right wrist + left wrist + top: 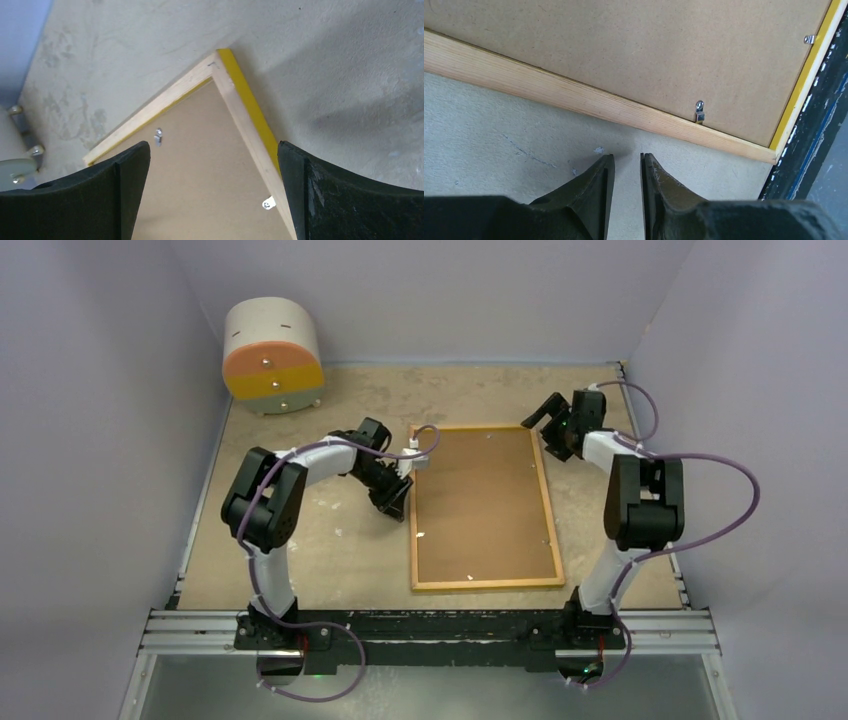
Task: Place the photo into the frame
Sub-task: Install the photo frame at the center of the board, then adjust the photo frame at the center of the board.
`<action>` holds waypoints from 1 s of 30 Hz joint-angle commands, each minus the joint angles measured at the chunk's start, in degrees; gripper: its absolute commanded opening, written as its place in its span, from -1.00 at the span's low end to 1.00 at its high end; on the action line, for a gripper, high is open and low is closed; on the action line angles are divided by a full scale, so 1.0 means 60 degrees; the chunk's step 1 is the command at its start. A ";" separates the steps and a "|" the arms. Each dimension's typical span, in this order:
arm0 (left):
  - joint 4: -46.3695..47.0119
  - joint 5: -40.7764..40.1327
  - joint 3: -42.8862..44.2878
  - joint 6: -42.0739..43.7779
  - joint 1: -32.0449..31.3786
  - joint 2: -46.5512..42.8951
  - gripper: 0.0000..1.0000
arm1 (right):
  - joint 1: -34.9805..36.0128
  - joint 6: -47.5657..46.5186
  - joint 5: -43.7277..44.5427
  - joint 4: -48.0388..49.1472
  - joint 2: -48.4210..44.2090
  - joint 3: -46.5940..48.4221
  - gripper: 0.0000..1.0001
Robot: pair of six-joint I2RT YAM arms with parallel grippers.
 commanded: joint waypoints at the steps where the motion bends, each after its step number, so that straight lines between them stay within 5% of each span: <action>1: 0.0339 -0.0937 -0.0412 0.0429 -0.0200 -0.0027 -0.43 | 0.0216 -0.0126 -0.0367 0.0297 0.0840 0.0553 0.98; 9: 0.0438 -0.0584 -0.0337 0.0249 -0.0941 0.0060 -0.43 | 0.2210 -0.0167 -0.2314 -0.0009 0.2883 0.3288 0.98; 14: 0.0071 0.0053 0.0089 0.0276 -0.1345 0.0141 -0.37 | 0.4191 -0.0380 -0.3657 -0.1031 0.4944 0.6796 0.98; 19: -0.1538 0.1027 0.0754 0.1340 -0.1467 -0.0069 0.12 | 0.4938 -0.0936 -0.4778 -0.1875 0.6064 0.9281 0.98; 24: -0.2636 0.1073 0.0732 0.2186 -0.1318 -0.1057 0.44 | 0.4525 -0.1806 -0.3633 -0.2225 0.4962 0.8473 0.98; 30: -0.4295 0.1280 0.1160 0.3282 -0.0408 -0.1772 0.53 | 0.3342 -0.1301 -0.2738 -0.1202 0.2736 0.6130 0.98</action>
